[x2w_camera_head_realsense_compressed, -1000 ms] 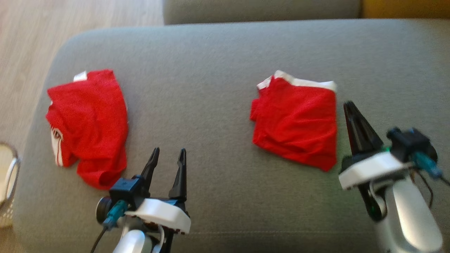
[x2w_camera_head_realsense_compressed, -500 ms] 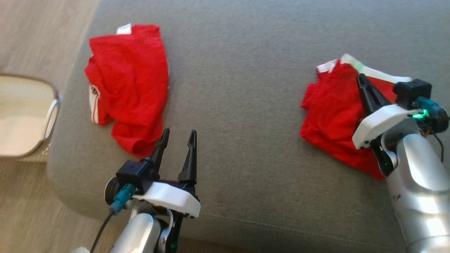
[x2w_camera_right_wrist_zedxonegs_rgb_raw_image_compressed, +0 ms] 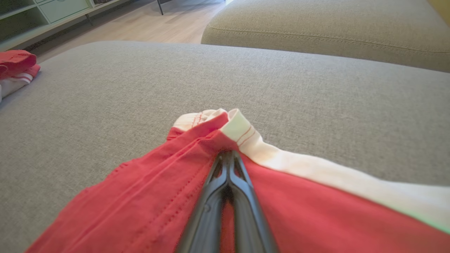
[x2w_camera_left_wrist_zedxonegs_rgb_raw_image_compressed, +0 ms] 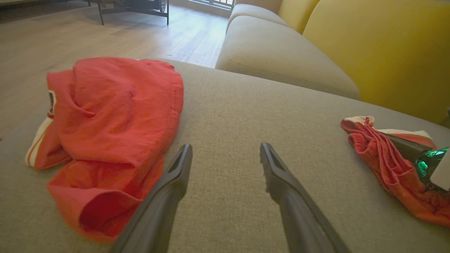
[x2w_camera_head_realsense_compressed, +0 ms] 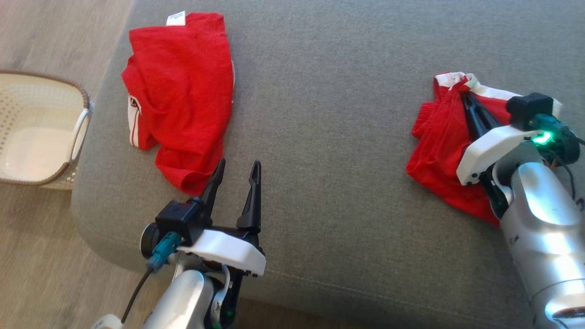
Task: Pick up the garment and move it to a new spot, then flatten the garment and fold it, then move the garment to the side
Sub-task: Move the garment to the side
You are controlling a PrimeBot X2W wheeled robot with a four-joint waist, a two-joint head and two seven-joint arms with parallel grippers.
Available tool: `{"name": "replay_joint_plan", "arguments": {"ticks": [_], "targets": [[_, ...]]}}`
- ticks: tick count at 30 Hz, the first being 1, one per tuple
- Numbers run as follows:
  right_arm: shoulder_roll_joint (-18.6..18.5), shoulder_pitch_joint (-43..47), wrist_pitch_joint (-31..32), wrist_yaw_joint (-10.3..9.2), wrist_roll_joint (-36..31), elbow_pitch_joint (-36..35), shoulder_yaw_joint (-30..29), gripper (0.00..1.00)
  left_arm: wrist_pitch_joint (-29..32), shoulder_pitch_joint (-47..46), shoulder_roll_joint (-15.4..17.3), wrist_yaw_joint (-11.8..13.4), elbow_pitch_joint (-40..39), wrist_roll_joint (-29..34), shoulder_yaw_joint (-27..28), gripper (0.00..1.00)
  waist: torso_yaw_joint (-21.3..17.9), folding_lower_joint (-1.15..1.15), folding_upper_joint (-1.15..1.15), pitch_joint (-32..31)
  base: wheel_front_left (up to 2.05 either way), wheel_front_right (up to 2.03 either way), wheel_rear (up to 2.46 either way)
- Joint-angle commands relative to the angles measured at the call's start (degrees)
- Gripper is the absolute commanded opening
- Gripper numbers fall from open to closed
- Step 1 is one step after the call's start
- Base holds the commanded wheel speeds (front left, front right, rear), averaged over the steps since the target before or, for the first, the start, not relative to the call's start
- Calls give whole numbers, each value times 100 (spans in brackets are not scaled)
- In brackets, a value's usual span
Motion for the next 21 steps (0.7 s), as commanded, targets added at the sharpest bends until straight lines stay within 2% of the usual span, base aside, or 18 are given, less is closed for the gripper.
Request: {"name": "replay_joint_plan", "arguments": {"ticks": [1,5,11,15,21], "targets": [[89,-73,-39,-1,-1,-60,158,0,-30,-171,15,22,-155,-18,174,100,-31,0,0,-31,0,0,0],[90,-86,-76,-1,56,-193,239,0,-30,-167,15,8,-115,19,211,100,-160,0,0,-182,0,0,0],[193,522,-81,-1,51,-951,-149,0,-30,-91,15,-56,-78,99,385,100,-516,0,0,-501,0,0,0],[291,761,-82,-1,-96,-859,-392,0,-31,-47,15,-90,-59,132,422,100,-664,0,0,-580,0,0,0],[402,615,-78,-1,-266,-435,-586,0,-31,-81,15,-141,-24,190,407,100,-745,0,0,-527,0,0,0]]}}
